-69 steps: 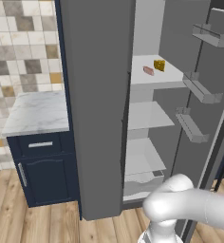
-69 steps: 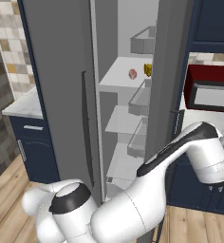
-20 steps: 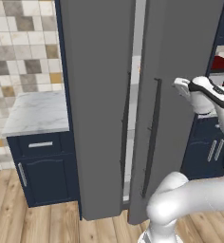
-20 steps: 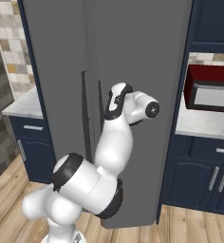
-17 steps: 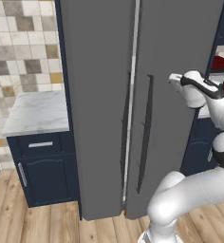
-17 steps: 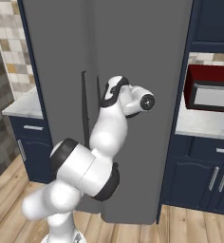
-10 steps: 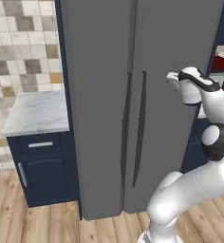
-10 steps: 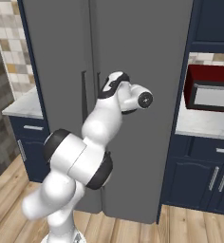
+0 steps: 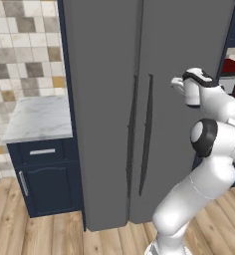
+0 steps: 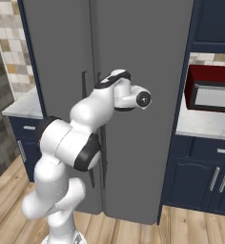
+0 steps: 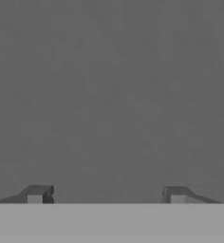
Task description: Pick up the frozen steak from the freezer, place it on any shelf in the fridge, and close the fridge and freezer doors when done.
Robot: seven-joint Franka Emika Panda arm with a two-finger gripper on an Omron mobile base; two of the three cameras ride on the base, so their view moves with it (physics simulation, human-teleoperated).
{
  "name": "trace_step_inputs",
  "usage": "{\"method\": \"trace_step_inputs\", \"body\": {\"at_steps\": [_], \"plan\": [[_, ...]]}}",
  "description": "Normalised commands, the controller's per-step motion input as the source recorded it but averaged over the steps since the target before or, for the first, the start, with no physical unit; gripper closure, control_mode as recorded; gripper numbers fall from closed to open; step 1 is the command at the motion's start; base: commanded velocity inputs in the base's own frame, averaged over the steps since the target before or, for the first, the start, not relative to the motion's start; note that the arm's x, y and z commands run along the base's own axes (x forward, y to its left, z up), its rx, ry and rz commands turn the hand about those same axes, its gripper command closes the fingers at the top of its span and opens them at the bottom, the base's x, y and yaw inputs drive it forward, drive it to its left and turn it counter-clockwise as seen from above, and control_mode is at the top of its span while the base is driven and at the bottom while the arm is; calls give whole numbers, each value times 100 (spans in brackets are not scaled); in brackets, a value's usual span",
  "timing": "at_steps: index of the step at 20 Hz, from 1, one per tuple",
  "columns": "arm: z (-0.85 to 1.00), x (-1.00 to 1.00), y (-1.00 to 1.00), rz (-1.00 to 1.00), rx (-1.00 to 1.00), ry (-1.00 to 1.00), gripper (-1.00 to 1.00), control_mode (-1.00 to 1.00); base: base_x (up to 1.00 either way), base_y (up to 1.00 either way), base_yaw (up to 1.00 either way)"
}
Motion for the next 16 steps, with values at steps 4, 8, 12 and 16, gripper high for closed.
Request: {"method": "trace_step_inputs", "body": {"at_steps": [4,8,12,16], "plan": [[-65,64,65,-11,-13,1,-100,-100,0,0,0],[-44,47,55,-18,-9,0,-100,-100,0,0,0],[-26,19,32,-15,-4,0,-100,-100,0,0,0],[-17,13,17,-11,-1,0,-100,-100,0,0,0]]}}
